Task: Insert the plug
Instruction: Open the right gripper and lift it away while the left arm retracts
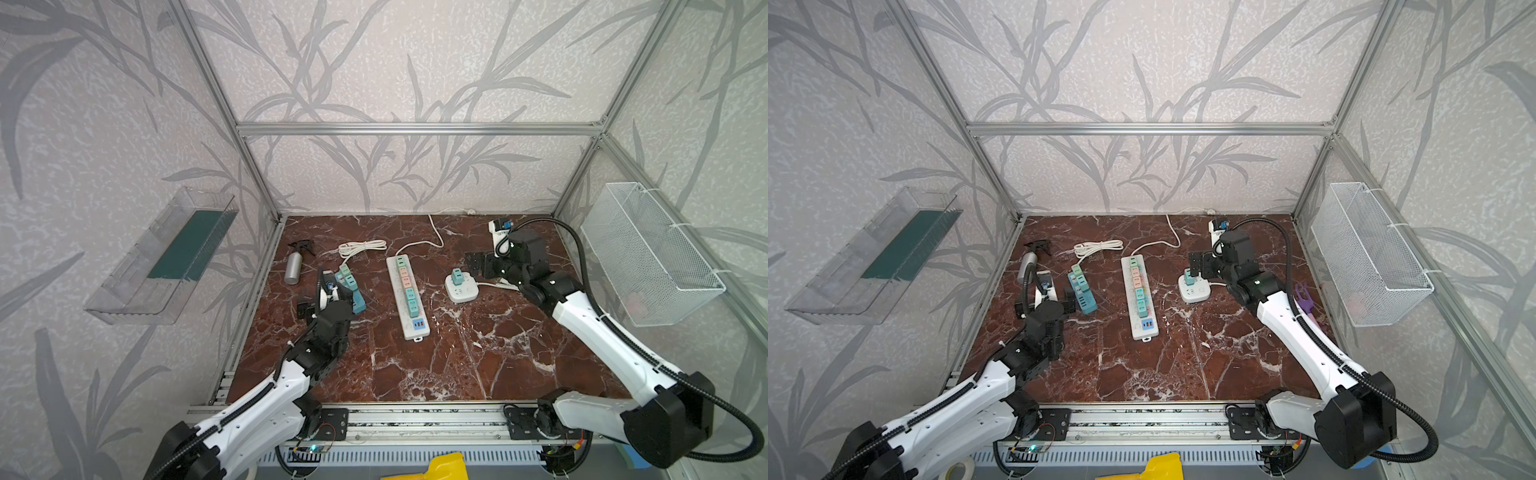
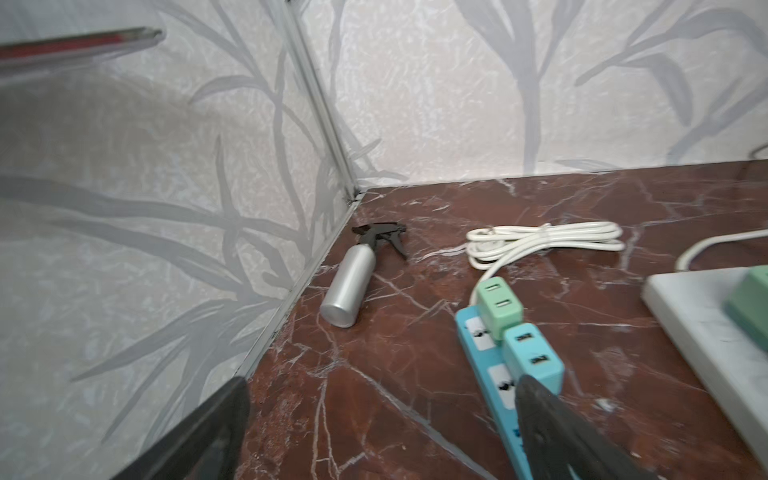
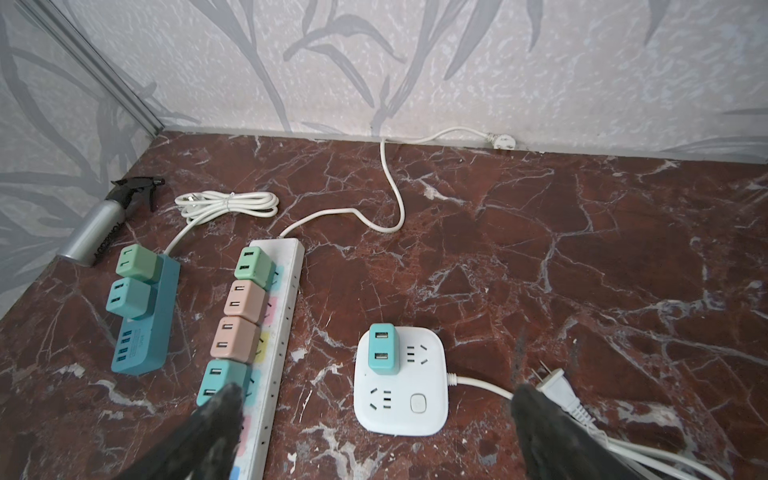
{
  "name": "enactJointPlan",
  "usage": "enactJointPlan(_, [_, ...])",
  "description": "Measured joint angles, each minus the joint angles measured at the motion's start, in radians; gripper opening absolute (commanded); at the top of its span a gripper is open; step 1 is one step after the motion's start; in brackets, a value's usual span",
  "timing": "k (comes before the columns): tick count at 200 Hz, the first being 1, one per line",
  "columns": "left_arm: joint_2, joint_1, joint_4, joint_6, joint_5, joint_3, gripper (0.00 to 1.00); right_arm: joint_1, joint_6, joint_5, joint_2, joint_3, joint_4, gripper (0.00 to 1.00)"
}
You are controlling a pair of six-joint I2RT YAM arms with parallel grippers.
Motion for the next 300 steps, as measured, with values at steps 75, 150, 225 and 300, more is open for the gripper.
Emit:
enactJointPlan(75, [0.61, 0.384, 0.535, -0.012, 0.269, -0.029, 0.99, -0.06, -0.082, 0.091, -0.057, -0.244, 0.227, 0.99])
enactJointPlan(150, [0.709, 0.472, 0.633, -0.053, 0.444, 0.037, 0.99, -0.197, -0.178, 0.212, -0.172, -0.553, 0.465, 0.99])
enactJointPlan(225, [0.721, 0.473, 0.688, -0.054, 0.471, 0.037, 0.99, -0.234, -0.253, 0.295, -0.137, -0.747, 0.781, 0.99])
enactJointPlan(300, [0.722, 0.473, 0.698, -0.054, 0.476, 0.037, 0.99, -0.235, -0.293, 0.206, 0.281, -0.793, 1.295, 0.99])
